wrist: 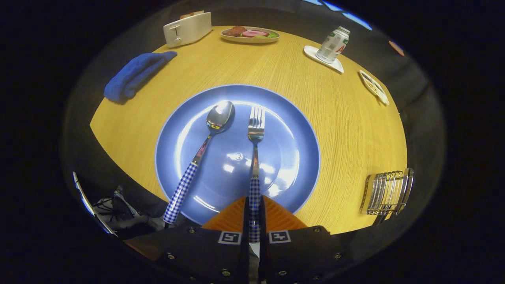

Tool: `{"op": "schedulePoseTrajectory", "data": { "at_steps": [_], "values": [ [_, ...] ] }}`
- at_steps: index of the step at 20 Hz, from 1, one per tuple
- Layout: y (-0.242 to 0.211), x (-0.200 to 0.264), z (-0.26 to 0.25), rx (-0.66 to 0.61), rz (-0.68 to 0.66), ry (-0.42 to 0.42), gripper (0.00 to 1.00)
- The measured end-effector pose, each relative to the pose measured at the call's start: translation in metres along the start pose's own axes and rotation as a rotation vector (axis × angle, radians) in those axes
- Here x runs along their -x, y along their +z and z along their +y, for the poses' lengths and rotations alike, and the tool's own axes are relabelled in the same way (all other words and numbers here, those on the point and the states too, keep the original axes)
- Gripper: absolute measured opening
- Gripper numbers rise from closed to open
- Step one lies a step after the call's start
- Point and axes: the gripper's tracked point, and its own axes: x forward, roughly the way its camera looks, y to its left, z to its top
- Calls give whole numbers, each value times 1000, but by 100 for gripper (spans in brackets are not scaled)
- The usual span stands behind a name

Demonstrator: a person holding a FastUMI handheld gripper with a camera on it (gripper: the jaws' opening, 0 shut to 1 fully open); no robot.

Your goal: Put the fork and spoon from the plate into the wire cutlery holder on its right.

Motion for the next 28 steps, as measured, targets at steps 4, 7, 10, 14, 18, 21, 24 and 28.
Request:
{"op": "schedulePoseTrajectory", "data": {
  "at_steps": [4, 7, 10, 14, 18, 21, 24, 28],
  "values": [
    [-2, 5, -2, 12, 33, 44, 11],
    [4, 22, -13, 55, 7, 35, 11],
    [11, 38, -22, 93, -19, 43, 11],
    [11, 31, -19, 121, 11, 74, 5],
    [13, 40, -23, 148, 18, 77, 5],
    [13, 68, -43, 173, 22, 55, 5],
    [14, 103, -75, 167, 13, 9, 5],
    [0, 140, -103, 147, 55, -5, 5]
  ]
}}
